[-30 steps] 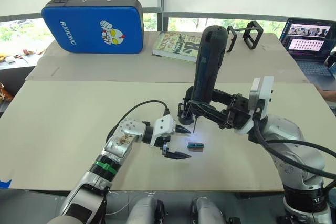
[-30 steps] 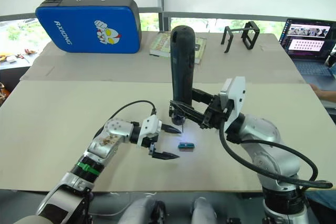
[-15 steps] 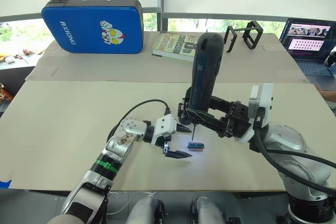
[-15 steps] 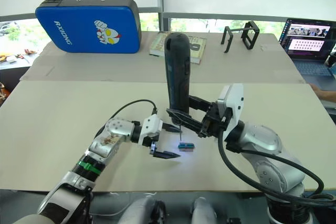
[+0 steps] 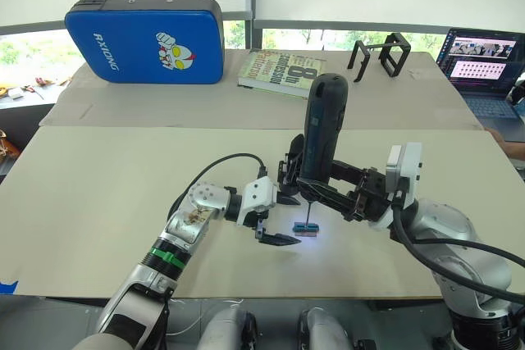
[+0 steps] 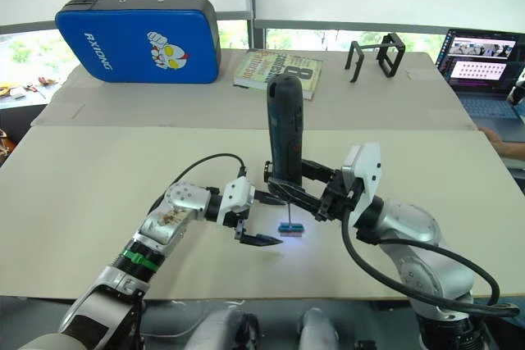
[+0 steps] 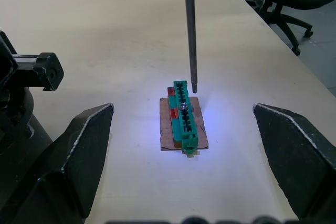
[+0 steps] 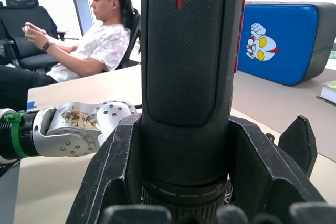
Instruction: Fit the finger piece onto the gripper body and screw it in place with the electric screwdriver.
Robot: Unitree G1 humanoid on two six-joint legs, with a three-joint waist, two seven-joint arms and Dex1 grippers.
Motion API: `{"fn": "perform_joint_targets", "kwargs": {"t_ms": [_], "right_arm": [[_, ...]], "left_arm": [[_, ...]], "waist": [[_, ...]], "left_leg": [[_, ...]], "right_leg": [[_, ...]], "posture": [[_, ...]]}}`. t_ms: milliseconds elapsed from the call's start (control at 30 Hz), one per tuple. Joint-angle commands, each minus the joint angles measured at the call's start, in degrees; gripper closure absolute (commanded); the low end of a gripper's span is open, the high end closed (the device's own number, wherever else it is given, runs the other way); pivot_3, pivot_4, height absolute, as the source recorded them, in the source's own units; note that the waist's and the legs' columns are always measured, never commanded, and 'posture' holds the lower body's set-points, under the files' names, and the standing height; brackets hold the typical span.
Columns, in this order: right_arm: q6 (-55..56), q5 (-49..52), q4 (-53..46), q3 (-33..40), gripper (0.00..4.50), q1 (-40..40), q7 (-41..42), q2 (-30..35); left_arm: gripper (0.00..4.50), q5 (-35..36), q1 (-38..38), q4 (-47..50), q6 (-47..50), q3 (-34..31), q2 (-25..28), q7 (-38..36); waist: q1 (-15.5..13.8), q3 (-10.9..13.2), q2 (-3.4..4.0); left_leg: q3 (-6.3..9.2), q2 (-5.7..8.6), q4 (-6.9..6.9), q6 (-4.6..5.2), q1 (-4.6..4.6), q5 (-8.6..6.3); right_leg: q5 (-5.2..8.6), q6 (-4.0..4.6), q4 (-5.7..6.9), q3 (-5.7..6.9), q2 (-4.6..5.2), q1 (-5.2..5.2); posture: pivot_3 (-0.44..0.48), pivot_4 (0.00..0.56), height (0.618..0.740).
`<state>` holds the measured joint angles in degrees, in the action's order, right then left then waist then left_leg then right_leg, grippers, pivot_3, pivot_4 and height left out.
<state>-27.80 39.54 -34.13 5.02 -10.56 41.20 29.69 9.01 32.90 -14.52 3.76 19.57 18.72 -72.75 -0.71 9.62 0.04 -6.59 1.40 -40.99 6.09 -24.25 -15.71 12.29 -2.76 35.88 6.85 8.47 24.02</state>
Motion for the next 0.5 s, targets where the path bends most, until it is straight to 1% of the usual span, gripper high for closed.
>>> {"fn": "perform_joint_targets", "kwargs": {"t_ms": [33, 500], "right_arm": [[3.1, 0.5, -1.5, 0.6, 2.64, -0.4, 0.5, -0.7], [4.4, -1.0, -0.1, 0.3, 2.64, -0.1, 1.3, -1.4]], "left_arm": [[0.00, 0.0, 0.9, 0.1, -1.1, 0.1, -0.2, -0.2], [0.00, 0.3, 0.9, 0.4, -0.6, 0.3, 0.1, -1.1]], "waist": [[0.0, 0.0, 0.00], [0.0, 0.0, 0.00]], "left_leg": [[0.00, 0.00, 0.00, 0.00, 0.00, 0.00], [0.00, 0.01, 0.00, 0.00, 0.00, 0.00]], "right_leg": [[0.00, 0.00, 0.00, 0.00, 0.00, 0.00], [0.00, 0.00, 0.00, 0.00, 0.00, 0.00]], "posture": [[0.000, 0.150, 0.740], [0.000, 0.150, 0.740]]}}
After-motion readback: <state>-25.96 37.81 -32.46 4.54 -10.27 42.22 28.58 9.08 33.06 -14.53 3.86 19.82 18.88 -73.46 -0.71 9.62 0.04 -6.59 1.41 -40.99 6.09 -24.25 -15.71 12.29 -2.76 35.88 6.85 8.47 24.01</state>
